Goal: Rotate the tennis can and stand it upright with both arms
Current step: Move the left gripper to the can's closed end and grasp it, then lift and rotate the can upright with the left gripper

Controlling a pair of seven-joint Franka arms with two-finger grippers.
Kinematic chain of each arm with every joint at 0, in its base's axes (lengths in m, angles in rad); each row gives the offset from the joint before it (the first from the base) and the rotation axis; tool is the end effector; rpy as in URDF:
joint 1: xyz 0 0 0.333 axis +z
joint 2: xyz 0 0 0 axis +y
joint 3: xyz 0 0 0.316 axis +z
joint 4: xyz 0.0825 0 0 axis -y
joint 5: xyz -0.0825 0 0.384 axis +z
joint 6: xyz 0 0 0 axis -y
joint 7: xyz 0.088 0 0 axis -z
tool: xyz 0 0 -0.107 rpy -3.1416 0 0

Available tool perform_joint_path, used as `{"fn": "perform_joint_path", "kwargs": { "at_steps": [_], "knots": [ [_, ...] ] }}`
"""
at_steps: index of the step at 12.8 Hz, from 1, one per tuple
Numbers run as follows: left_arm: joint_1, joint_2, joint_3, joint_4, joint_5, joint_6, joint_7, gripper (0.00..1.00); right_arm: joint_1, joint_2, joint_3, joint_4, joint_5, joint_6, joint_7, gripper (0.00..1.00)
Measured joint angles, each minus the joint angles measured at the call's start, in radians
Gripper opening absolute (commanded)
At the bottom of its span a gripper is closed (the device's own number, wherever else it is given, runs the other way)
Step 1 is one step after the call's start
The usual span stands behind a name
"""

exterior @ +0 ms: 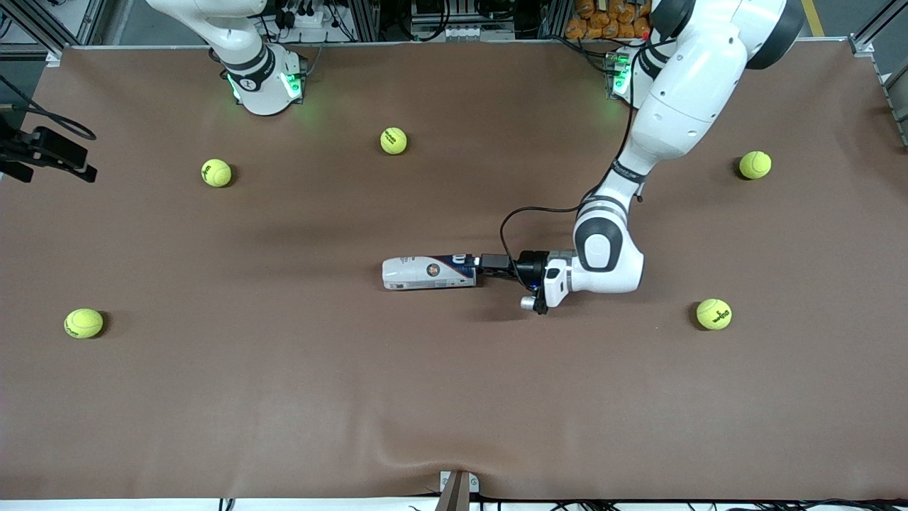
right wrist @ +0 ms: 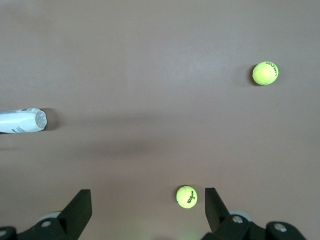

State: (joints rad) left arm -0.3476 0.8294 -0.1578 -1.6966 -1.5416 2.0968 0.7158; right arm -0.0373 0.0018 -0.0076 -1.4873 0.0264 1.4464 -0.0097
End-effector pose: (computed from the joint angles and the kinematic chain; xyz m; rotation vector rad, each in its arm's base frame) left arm 0.5546 -0.3524 0.1240 1.9034 0.0289 -0.2430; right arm 0.5420 -0.0213 0.6518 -3.1131 0.0506 0.0653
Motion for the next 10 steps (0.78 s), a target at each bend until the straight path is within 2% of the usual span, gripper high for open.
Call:
{"fn": "perform_joint_path", "kwargs": {
  "at_steps": [2, 3, 10],
  "knots": [
    [-0.010, 0.018, 0.000, 0.021, -0.004, 0.007, 0.000, 0.05, 0.002, 0.000, -0.001, 0.000, 0.000, 0.000, 0.003, 1.00],
    [-0.009, 0.021, 0.001, 0.028, -0.004, 0.008, 0.000, 0.00, 0.002, 0.000, -0.003, 0.000, 0.000, 0.000, 0.004, 1.00],
    [0.007, 0.021, 0.001, 0.052, -0.011, 0.001, -0.045, 0.00, 0.000, 0.000, -0.011, -0.001, -0.017, -0.017, 0.004, 1.00]
  ]
}}
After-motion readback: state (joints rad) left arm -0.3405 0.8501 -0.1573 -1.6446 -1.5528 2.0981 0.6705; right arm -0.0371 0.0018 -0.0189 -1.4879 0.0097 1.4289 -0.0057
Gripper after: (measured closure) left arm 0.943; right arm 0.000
